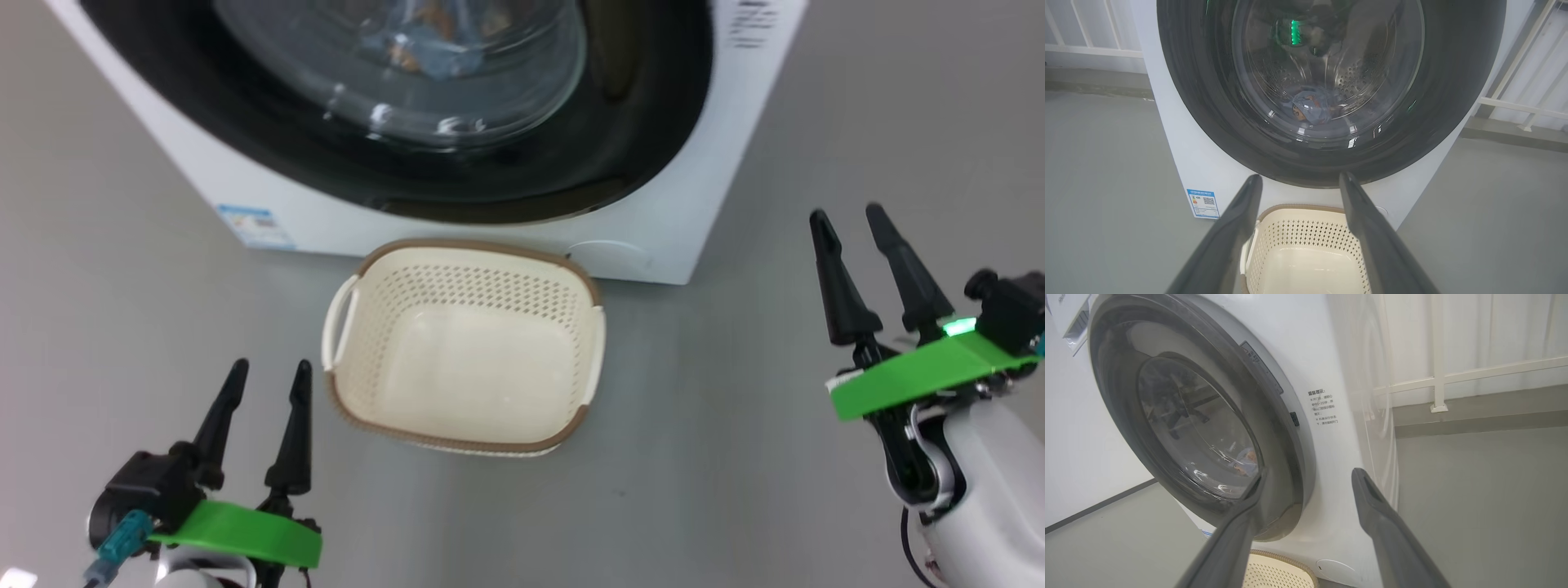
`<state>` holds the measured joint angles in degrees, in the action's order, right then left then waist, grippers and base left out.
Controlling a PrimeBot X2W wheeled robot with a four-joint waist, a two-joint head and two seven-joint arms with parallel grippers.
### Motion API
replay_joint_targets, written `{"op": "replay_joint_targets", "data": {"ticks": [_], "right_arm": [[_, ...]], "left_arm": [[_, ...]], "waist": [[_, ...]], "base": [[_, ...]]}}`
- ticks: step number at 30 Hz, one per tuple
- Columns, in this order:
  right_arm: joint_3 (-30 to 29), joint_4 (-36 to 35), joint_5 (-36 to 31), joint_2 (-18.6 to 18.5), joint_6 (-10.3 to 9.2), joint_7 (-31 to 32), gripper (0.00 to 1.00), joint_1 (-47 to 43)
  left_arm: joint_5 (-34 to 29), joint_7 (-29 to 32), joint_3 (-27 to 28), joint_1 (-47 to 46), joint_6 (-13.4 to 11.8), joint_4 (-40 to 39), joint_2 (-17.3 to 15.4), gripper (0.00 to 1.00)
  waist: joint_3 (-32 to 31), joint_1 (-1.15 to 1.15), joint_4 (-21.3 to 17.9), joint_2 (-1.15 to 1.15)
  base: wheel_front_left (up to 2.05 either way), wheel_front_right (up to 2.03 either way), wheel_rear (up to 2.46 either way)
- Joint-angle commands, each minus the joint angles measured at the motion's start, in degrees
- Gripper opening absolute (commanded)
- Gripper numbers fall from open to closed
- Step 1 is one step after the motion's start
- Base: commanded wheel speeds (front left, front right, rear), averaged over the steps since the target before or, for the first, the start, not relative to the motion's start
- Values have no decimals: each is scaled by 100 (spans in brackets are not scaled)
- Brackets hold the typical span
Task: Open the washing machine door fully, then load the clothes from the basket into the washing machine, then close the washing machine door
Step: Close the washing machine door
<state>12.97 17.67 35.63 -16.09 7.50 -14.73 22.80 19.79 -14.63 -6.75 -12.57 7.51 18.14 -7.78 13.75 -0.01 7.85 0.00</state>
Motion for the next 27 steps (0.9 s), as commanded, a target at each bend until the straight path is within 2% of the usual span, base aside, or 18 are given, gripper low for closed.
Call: {"op": "replay_joint_targets", "data": {"ticks": [1,16,27], "right_arm": [[63,-117,-40,2,-1,-27,100,-109],[-191,-108,-112,12,-1,-27,100,-934],[-318,-168,-145,17,-1,-27,100,-1360]], "left_arm": [[62,-37,210,9,-2,-77,-169,100],[2,-37,462,439,-2,36,-314,100],[-90,-37,773,801,-2,-40,-345,100]], "waist": [[-281,1,-347,0],[-775,1,-1108,0],[-963,1,-1290,0]], "base": [[0,0,0],[0,0,0],[0,0,0]]}}
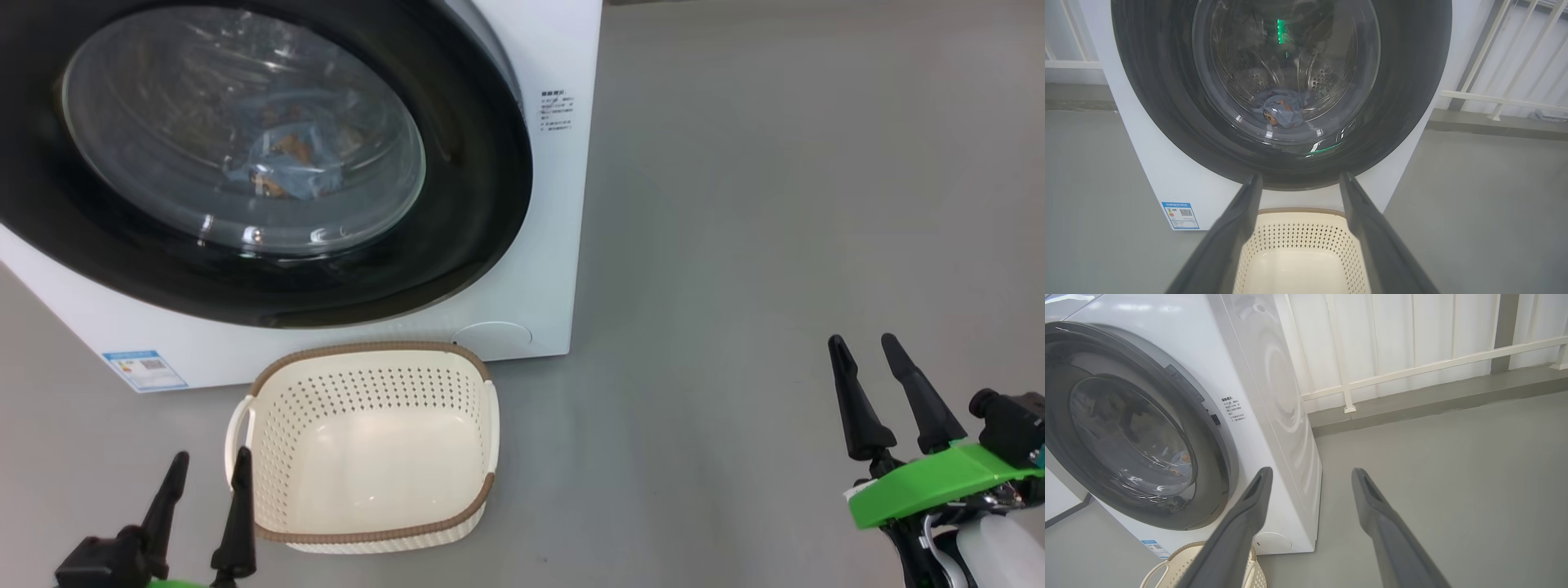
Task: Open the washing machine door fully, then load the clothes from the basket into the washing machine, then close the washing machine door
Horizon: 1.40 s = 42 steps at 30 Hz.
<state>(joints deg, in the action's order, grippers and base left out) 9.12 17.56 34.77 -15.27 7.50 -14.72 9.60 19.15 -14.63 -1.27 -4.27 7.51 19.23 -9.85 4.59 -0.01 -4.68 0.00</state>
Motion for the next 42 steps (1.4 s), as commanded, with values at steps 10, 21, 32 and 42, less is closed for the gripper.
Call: {"op": "replay_joint_targets", "data": {"ticks": [10,21,32,42], "right_arm": [[-1,-192,-89,-27,-1,-28,100,-219],[-18,-212,-102,-9,-1,-28,100,-245],[-15,-234,-99,-8,-1,-28,100,-244],[-4,-246,-94,-10,-1,-28,100,-217]], "left_arm": [[-23,-37,347,191,-2,-234,-121,100],[-45,-37,360,202,-2,-242,-121,100],[-35,-37,344,188,-2,-234,-100,100],[-41,-37,349,159,-2,-208,-83,100]], "waist": [[-153,1,-63,0],[-183,1,-53,0],[-171,1,-21,0],[-133,1,-9,0]], "base": [[0,0,0],[0,0,0],[0,0,0],[0,0,0]]}}
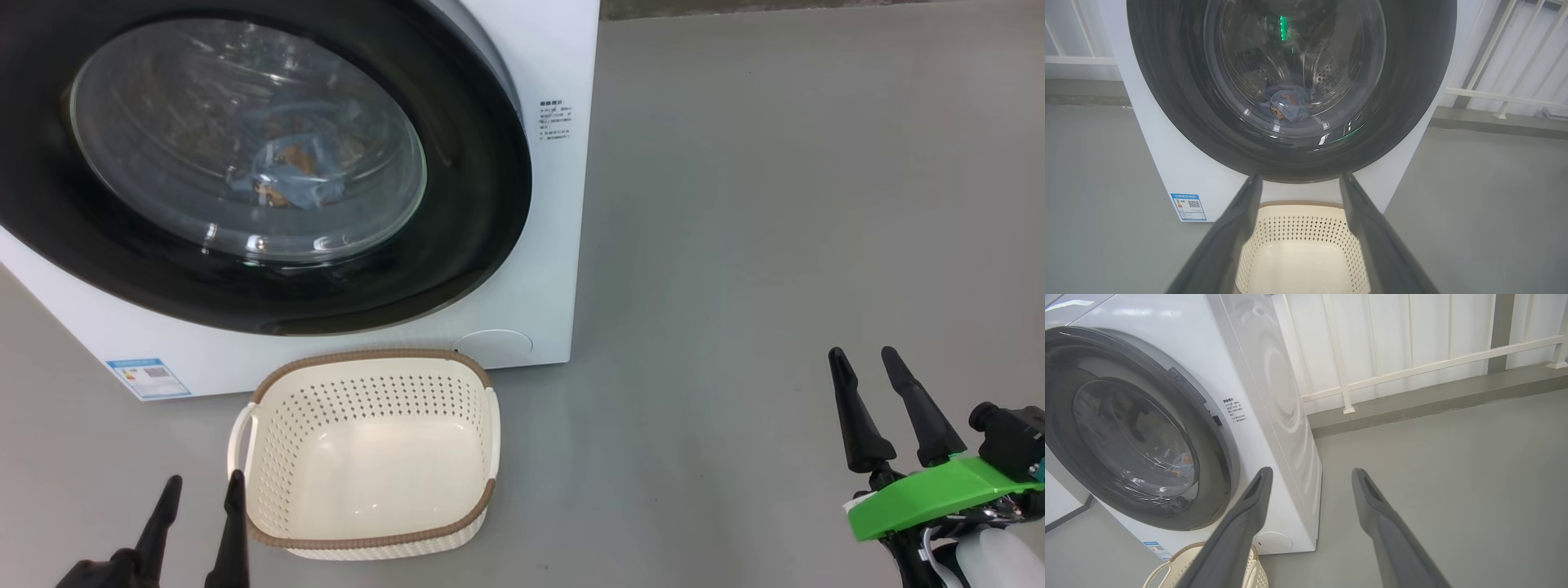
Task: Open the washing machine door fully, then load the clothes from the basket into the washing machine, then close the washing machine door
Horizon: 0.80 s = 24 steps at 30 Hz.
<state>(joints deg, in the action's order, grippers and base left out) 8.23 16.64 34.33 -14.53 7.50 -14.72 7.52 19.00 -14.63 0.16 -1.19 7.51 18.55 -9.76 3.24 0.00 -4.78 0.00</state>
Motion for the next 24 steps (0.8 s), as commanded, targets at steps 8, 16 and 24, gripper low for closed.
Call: {"op": "replay_joint_targets", "data": {"ticks": [8,16,24], "right_arm": [[50,210,137,178,0,47,0,-98],[-29,179,473,224,0,156,0,-112],[-117,153,853,280,0,283,0,-106]], "left_arm": [[166,64,-10,33,0,195,156,0],[576,182,22,12,0,155,187,0],[1045,313,62,-30,0,117,222,0]], "waist": [[8,1,5,0],[-21,3,37,0],[-34,0,67,0]], "base": [[0,0,0],[0,0,0],[0,0,0]]}}
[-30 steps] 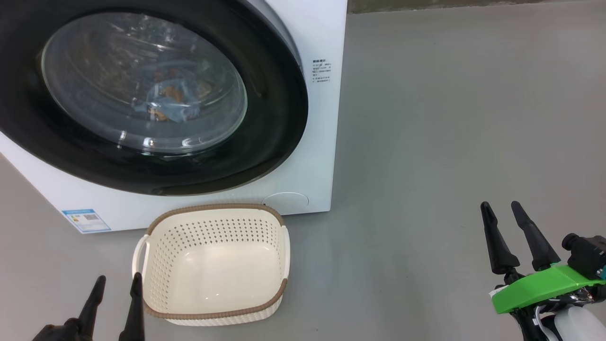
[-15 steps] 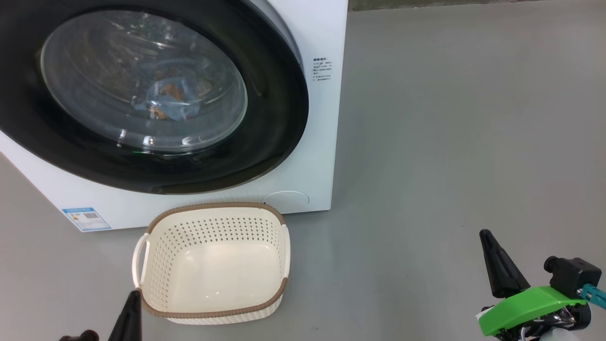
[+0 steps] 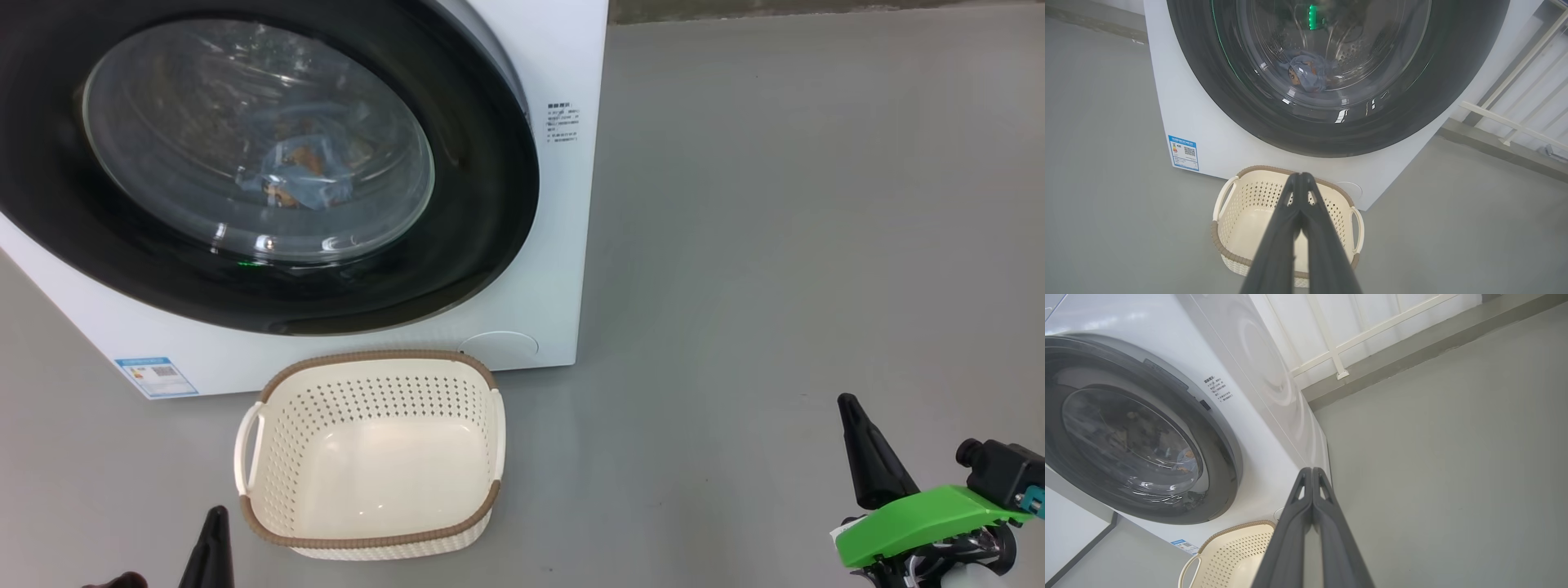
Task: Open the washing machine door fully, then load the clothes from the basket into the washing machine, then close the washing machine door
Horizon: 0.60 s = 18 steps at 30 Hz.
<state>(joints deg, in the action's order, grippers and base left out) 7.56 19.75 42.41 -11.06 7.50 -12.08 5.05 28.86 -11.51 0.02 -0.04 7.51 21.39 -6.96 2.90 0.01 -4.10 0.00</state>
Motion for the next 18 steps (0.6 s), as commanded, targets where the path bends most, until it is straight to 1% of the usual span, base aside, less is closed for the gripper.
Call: {"op": "replay_joint_targets", "data": {"ticks": [1,18], "right_arm": [[-61,-161,90,-60,0,35,0,141],[-256,-227,888,65,0,310,0,135]], "left_arm": [[116,17,81,-150,0,-171,-54,0],[1110,301,171,-225,-1,-261,20,0]], "waist": [[-2,0,3,0],[-45,-1,68,0]], "base": [[0,0,0],[0,0,0]]}}
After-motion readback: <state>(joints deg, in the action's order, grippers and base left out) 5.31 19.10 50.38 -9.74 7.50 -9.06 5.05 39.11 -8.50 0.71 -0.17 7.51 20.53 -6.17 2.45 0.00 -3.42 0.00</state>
